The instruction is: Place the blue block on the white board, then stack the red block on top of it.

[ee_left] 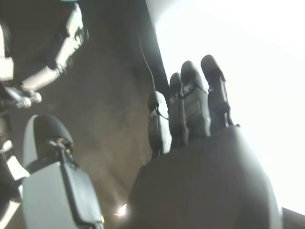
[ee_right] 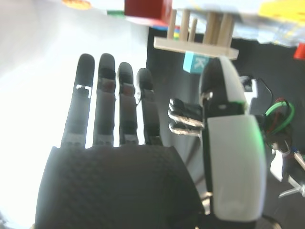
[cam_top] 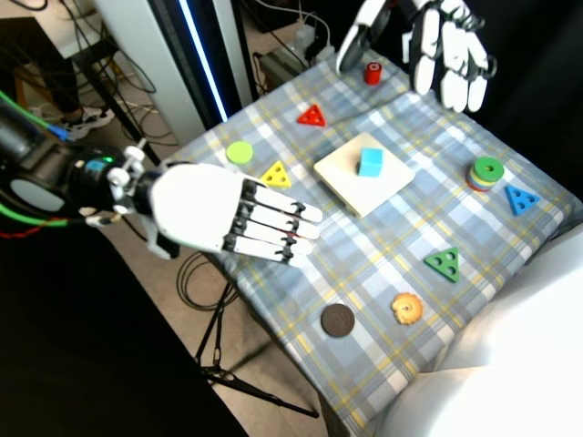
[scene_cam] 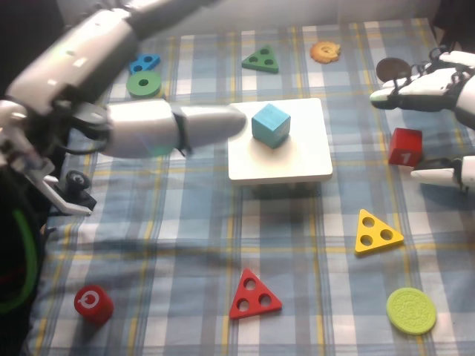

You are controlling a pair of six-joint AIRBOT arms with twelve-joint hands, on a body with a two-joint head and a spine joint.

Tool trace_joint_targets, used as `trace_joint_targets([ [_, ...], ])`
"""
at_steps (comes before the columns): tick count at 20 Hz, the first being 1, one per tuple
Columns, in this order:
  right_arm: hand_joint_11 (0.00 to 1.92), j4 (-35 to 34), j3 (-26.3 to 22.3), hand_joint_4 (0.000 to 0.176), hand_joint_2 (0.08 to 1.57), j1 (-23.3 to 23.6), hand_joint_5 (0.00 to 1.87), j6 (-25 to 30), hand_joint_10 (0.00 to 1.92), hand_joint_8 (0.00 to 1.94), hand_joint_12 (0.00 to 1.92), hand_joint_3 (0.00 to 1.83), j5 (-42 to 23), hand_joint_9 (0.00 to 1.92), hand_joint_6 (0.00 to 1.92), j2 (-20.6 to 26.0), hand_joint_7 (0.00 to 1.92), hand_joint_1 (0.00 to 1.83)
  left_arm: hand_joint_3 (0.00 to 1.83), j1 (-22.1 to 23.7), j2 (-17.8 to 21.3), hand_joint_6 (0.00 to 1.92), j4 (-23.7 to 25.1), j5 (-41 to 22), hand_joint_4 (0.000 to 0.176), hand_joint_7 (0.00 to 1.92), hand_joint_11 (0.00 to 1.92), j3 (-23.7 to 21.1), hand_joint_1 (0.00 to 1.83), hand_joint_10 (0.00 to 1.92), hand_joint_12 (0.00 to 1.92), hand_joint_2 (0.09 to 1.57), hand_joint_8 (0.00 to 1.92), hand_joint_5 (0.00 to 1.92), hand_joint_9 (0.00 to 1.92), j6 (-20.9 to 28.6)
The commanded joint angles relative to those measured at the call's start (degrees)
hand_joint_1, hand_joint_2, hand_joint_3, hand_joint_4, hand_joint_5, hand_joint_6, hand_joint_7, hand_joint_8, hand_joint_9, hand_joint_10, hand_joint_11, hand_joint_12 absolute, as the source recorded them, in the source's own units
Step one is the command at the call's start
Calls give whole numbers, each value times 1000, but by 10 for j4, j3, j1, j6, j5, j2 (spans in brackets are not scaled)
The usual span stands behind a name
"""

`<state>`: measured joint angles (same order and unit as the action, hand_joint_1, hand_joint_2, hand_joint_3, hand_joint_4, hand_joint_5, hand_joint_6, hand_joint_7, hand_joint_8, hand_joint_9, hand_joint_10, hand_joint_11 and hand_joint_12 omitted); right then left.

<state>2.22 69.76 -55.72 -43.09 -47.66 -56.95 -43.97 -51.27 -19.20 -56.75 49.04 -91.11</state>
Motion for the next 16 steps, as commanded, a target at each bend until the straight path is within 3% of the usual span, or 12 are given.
trace_joint_targets([
  [1,137,-12,5,0,1073,12,463,-6,5,1,1056,0,-47,506,0,-4,448,848,0,0,5,8,23,-100,112,297,0,3,723,5,630,862,8,304,251,36],
  [2,137,-13,10,0,1073,19,463,-14,5,1,1056,0,-35,506,0,-9,448,848,0,-7,10,8,27,-115,112,297,0,4,723,5,630,862,8,304,251,65],
  [3,122,-13,15,0,1074,24,501,-18,7,6,1125,2,-25,530,5,-14,484,855,3,-12,15,7,30,-125,54,289,0,3,763,0,536,877,1,331,228,81],
  [5,131,-13,26,0,1077,31,508,-18,10,8,1133,3,-11,539,7,-22,494,853,2,-21,23,4,34,-140,51,283,0,-2,786,0,510,880,0,330,225,91],
  [6,155,-14,29,0,1084,32,529,-18,18,15,1143,4,-8,564,11,-24,521,841,0,-24,25,0,34,-144,96,278,0,-4,894,3,745,840,0,324,266,91],
  [8,143,-18,32,0,1095,32,529,-18,12,6,1164,2,-5,565,4,-25,520,830,0,-29,25,1,33,-147,106,276,0,-6,912,2,788,837,0,320,269,92],
  [10,167,-30,36,0,1101,32,571,-23,9,3,1123,1,-3,593,3,-25,550,885,0,-35,26,13,30,-147,81,289,0,-7,943,6,838,832,4,374,284,95],
  [13,184,-36,39,0,1100,33,587,-24,12,6,1109,0,-3,612,5,-25,567,913,0,-42,26,5,24,-152,93,299,0,-7,941,3,806,829,3,375,286,102],
  [16,251,-37,40,0,1077,33,671,-24,7,3,967,0,-3,653,2,-27,622,970,5,-45,26,0,21,-152,102,297,0,-7,903,0,740,848,0,350,265,104],
])
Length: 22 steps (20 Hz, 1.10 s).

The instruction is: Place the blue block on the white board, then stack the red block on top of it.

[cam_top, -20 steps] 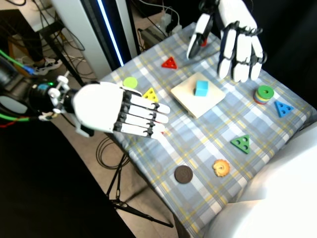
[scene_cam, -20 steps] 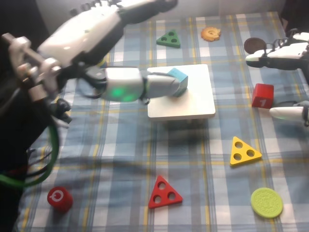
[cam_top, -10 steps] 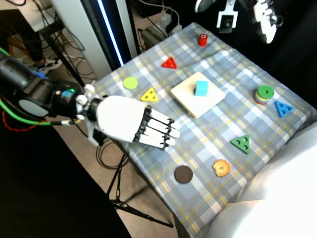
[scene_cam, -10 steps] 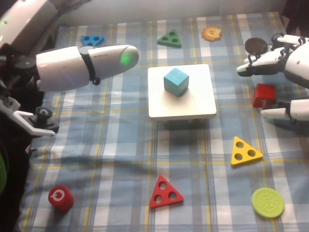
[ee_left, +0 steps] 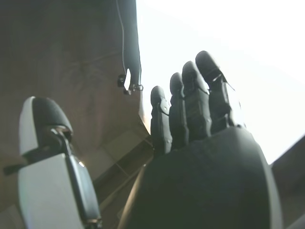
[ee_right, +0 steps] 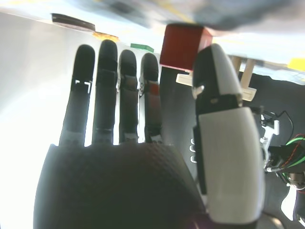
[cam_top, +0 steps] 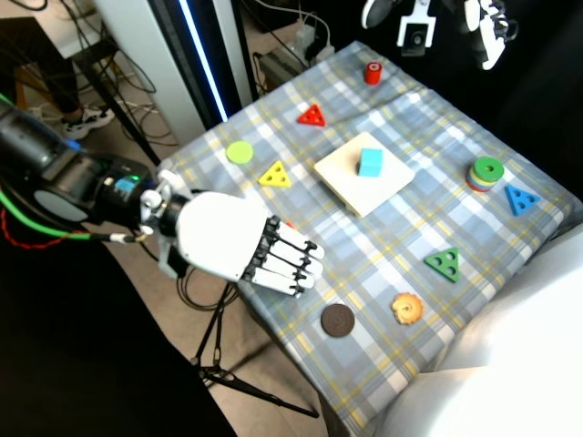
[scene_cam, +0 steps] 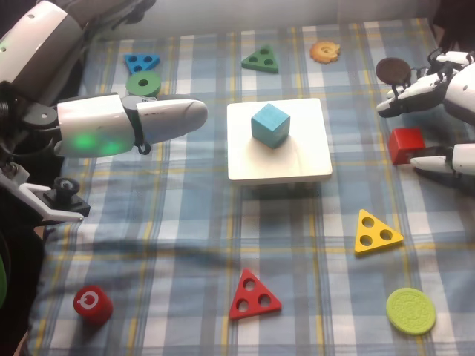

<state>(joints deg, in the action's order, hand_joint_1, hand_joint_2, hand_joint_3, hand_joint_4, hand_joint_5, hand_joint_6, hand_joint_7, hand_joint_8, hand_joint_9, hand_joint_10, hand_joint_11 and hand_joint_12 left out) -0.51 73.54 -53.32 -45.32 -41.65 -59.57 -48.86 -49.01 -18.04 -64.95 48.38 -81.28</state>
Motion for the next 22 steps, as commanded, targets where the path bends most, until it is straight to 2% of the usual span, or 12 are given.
trace_joint_targets([
  [1,272,-10,3,0,1080,9,731,-2,8,5,933,0,-63,672,5,-2,649,987,6,3,3,0,9,-71,103,295,0,0,899,0,737,854,0,343,262,6],
  [2,293,-10,3,0,1089,9,818,-2,9,5,909,0,-63,691,11,-3,671,983,5,2,3,0,9,-71,107,292,0,0,900,0,735,853,0,341,258,6],
  [3,306,-10,4,49,1128,9,904,-2,6,4,899,2,-62,707,844,-3,690,1023,5,2,3,0,8,-71,104,293,0,0,893,1,736,854,0,341,260,6],
  [4,310,-9,4,33,1146,10,899,-2,9,9,906,4,-62,726,1054,-4,715,1041,6,2,2,0,7,-71,110,291,0,0,874,1,739,858,0,334,260,6],
  [5,303,-9,4,0,1133,10,941,-2,11,14,912,0,-61,740,1029,-4,751,1085,6,1,2,0,7,-71,112,289,0,0,870,0,737,860,0,327,257,6],
  [9,260,5,1,0,1101,23,1011,-1,8,9,1003,0,-63,764,918,-4,821,1151,5,-7,3,1,2,-71,107,297,0,0,861,5,738,862,3,326,268,7],
  [10,259,16,-1,0,1097,30,1021,2,8,5,1053,0,-66,769,904,-3,822,1147,4,-9,4,0,1,-71,106,304,0,-1,783,6,723,864,3,317,280,7],
  [14,190,94,0,0,1101,84,1009,56,5,2,1221,0,-84,775,921,2,832,1155,1,-20,19,1,-3,-71,87,317,0,-5,737,5,709,867,2,318,297,9],
  [17,172,158,10,0,1110,134,990,104,2,1,1089,1,-92,756,960,-5,835,1108,3,-30,28,1,-5,-66,103,328,0,-8,714,4,795,873,2,323,312,9],
  [19,164,195,15,0,1111,168,988,119,1,0,1076,0,-93,750,964,-15,828,1103,2,-34,31,1,-8,-65,104,330,0,-8,716,2,781,875,2,325,309,9],
  [20,172,212,17,0,1091,183,1033,122,2,0,1009,0,-93,729,893,-22,822,1123,1,-35,31,3,-8,-65,122,332,0,-8,730,2,780,875,2,333,311,9],
  [22,345,240,33,0,1087,198,1036,161,8,1,966,0,-93,751,881,-40,809,1165,0,-35,31,3,-8,-64,128,339,0,-8,724,4,864,873,2,346,326,9],
])
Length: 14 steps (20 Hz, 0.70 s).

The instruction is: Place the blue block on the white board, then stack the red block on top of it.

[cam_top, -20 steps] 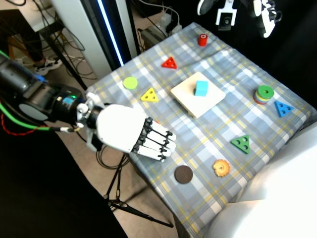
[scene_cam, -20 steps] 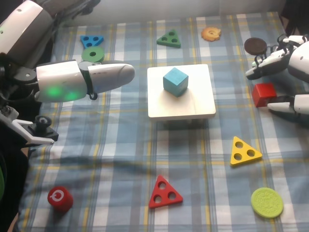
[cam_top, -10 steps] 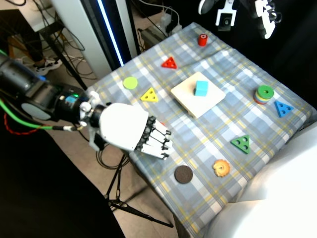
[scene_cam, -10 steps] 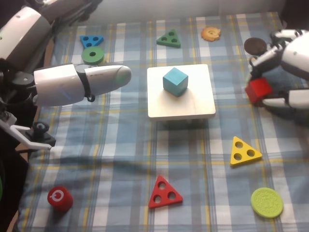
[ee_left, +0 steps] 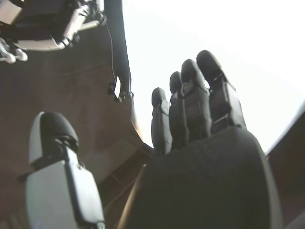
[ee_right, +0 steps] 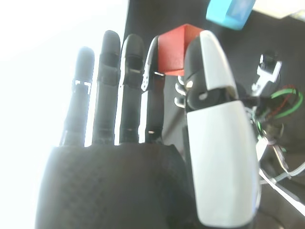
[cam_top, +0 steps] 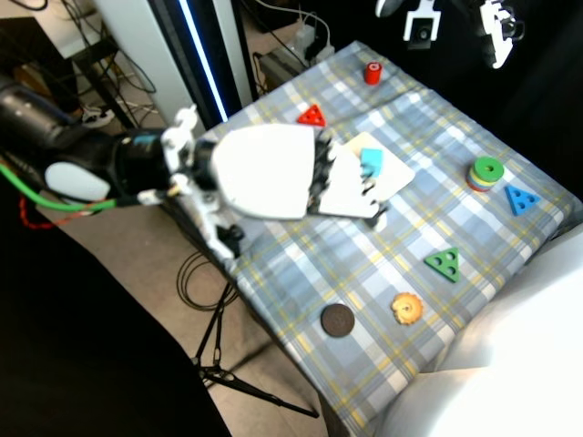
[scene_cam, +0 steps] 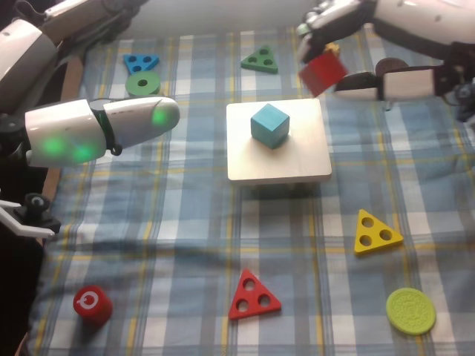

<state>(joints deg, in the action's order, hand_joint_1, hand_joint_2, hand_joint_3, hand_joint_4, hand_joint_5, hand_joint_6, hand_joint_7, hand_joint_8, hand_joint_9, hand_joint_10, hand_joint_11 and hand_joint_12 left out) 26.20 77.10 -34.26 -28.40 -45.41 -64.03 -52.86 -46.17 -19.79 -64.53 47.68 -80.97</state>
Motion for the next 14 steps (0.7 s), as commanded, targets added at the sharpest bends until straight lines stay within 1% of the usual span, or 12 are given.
trace_joint_targets([
  [1,386,-7,13,0,1081,13,1048,31,7,3,935,0,-57,758,862,-9,815,1170,0,5,3,1,9,-68,129,341,0,-1,710,5,901,871,1,343,336,6],
  [2,359,2,20,0,1079,17,1052,46,5,5,917,0,-57,755,855,-17,823,1172,0,5,3,1,9,-68,128,340,0,-1,714,4,926,869,1,343,338,6],
  [3,259,10,28,0,1077,21,1057,59,1,4,983,0,-57,738,846,-26,828,1167,0,5,3,0,9,-68,130,344,0,-1,716,5,931,867,2,342,341,6],
  [4,215,13,30,0,1071,22,1073,62,1,4,1045,0,-57,739,822,-29,838,1161,0,5,3,0,9,-68,133,344,0,-1,719,4,930,865,2,337,341,6],
  [5,210,17,32,0,1064,24,1090,64,4,5,1083,0,-57,748,793,-34,847,1169,0,5,3,0,10,-68,137,342,0,-1,717,2,916,866,1,331,338,6],
  [6,196,21,33,0,1061,26,1097,66,4,6,1114,0,-57,753,777,-37,856,1176,0,5,3,0,10,-67,142,350,0,-1,704,6,954,864,2,330,354,6],
  [8,185,27,36,0,1066,28,1087,68,5,5,1134,1,-57,760,793,-46,864,1166,1,6,3,0,10,-67,139,348,0,0,696,3,972,868,0,317,356,6],
  [9,185,28,37,0,1072,28,1073,68,2,2,1123,2,-56,755,820,-48,859,1149,1,6,3,0,10,-67,141,353,0,0,697,1,955,869,1,316,355,6],
  [10,165,28,38,0,1078,28,1058,68,0,1,1108,2,-56,741,847,-50,858,1142,2,6,3,0,10,-66,139,352,0,0,681,1,954,872,0,308,355,6],
  [12,145,28,41,0,1083,28,1046,69,0,0,1112,1,-55,730,871,-56,853,1145,1,7,3,1,10,-66,141,355,0,0,681,4,970,872,1,309,364,6],
  [13,145,28,43,0,1084,28,1045,70,0,0,1113,1,-54,730,874,-59,853,1145,1,7,3,2,11,-66,130,354,0,0,683,2,953,873,0,315,362,6],
  [14,131,28,44,0,1087,28,1038,70,0,0,1130,1,-52,730,886,-61,852,1138,0,7,3,2,11,-66,133,354,0,0,683,2,963,872,0,319,364,6],
])
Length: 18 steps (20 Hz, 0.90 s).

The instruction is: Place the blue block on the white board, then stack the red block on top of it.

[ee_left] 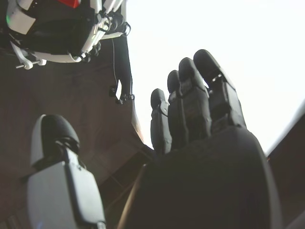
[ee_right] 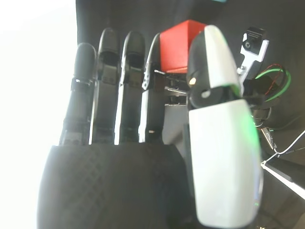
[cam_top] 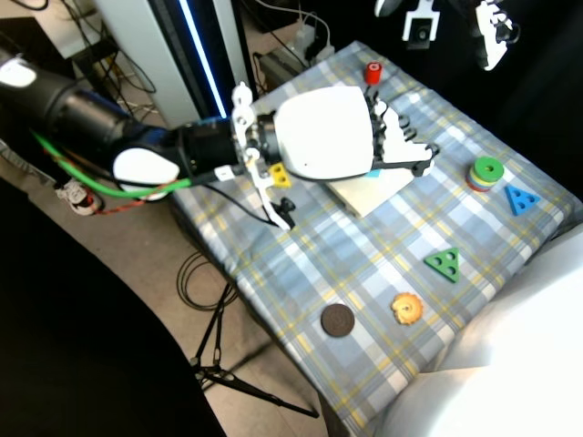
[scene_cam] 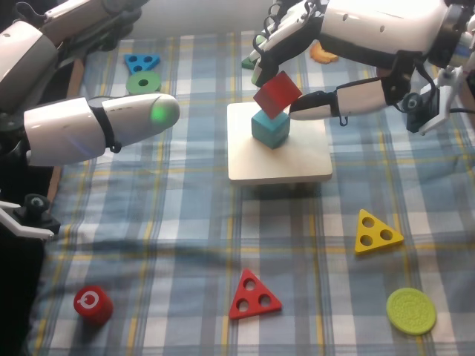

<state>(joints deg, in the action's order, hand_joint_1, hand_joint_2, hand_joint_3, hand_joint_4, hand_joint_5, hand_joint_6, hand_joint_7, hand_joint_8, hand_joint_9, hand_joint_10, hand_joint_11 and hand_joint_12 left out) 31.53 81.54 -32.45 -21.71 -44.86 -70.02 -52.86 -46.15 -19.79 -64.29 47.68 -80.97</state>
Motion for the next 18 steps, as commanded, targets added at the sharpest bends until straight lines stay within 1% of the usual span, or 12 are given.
trace_joint_targets([
  [1,119,-25,1,0,1087,10,1040,3,1,0,1155,0,-55,731,884,-3,851,1133,0,7,3,1,11,-68,141,353,0,0,683,1,950,872,0,319,356,6],
  [2,111,-25,2,0,1086,10,1042,3,1,0,1169,0,-53,731,880,-4,851,1128,0,7,3,2,11,-68,144,355,0,0,685,1,948,871,1,320,356,6],
  [3,103,-23,4,0,1084,10,1046,3,0,0,1162,0,-50,726,873,-6,845,1131,0,7,3,3,11,-68,133,356,0,0,685,2,950,871,1,325,359,6],
  [6,96,-23,6,0,1084,10,1045,3,0,0,1095,0,-46,696,871,-9,828,1134,0,8,3,1,11,-68,135,360,0,0,673,4,1003,864,1,325,374,6],
  [7,94,-21,6,0,1088,10,1035,3,0,0,1063,1,-44,687,887,-10,822,1131,0,8,3,0,11,-68,134,354,0,0,679,3,968,863,1,320,362,6],
  [8,91,-19,6,0,1094,10,1023,3,0,0,1032,1,-42,673,906,-10,815,1130,0,8,3,1,11,-68,141,354,0,0,685,2,959,861,2,322,359,6],
  [9,99,-17,6,0,1095,10,1022,4,0,0,1013,0,-40,672,910,-11,811,1122,0,8,3,2,11,-68,141,354,0,0,688,1,952,860,1,324,358,6],
  [10,106,-16,6,0,1094,10,1023,4,1,0,1002,0,-39,672,907,-12,811,1127,0,8,3,0,11,-68,147,350,0,0,686,0,948,859,0,320,355,6],
  [11,109,-15,6,0,1094,10,1022,4,2,1,1001,0,-37,675,906,-12,813,1139,0,9,3,1,11,-68,142,349,0,0,686,0,935,861,0,321,353,6],
  [13,106,-12,7,0,1095,10,1020,4,1,0,997,0,-33,675,908,-12,801,1141,0,9,3,1,11,-68,144,351,0,0,689,1,929,859,1,322,355,6],
  [14,111,-12,7,0,1096,10,1018,4,3,0,998,1,-31,680,910,-12,799,1142,0,9,3,1,11,-68,139,353,0,0,686,0,916,859,1,323,354,6],
  [18,124,-12,10,0,1101,10,1005,4,1,0,980,1,-26,683,929,-13,800,1152,0,9,3,0,11,-68,132,349,0,0,689,2,912,861,0,324,350,6],
])
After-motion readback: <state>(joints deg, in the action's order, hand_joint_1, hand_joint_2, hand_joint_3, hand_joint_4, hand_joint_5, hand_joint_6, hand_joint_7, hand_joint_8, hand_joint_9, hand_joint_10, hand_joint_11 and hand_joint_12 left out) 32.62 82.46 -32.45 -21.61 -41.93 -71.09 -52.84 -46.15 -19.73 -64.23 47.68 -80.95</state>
